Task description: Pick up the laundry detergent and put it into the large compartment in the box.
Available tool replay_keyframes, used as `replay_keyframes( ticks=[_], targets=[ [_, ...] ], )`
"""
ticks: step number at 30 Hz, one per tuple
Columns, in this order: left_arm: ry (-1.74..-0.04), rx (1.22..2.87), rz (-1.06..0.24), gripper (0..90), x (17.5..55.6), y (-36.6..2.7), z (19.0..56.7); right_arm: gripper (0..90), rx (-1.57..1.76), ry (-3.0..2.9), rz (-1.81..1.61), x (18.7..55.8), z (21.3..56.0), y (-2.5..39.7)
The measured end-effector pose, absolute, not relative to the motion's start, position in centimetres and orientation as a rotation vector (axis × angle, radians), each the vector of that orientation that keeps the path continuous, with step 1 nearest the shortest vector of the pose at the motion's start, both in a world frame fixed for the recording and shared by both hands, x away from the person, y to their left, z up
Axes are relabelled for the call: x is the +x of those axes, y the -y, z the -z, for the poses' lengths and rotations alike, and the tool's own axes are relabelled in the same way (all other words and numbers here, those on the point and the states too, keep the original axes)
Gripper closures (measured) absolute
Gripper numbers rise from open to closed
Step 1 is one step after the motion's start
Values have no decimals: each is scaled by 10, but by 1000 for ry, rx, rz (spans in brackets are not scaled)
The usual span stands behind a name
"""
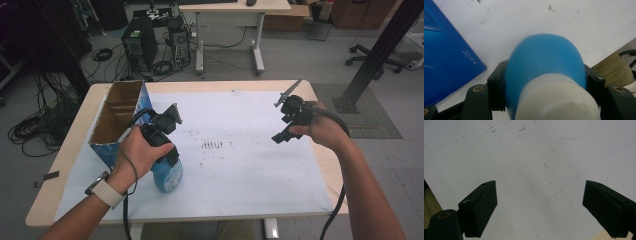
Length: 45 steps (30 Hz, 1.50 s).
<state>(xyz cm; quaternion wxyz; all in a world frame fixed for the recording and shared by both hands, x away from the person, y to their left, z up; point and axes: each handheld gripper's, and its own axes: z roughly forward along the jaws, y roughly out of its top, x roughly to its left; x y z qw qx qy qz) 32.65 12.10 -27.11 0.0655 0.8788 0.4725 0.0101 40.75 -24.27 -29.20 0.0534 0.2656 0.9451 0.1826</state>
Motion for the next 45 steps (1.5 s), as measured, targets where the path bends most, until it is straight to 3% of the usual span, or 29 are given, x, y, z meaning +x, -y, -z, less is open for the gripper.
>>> replay_keyframes(
  ticks=[27, 34, 45],
  targets=[
    [-1442, 2624, -74, 372, 324, -128, 237, 125, 802, -2870, -567, 407, 291, 243],
    [-1444, 2614, -30, 372, 325, -132, 228, 125, 803, -2864, -568, 406, 290, 244],
    [-1461, 2611, -90, 372, 323, -133, 204, 125, 804, -2864, -570, 407, 290, 244]
  ],
)
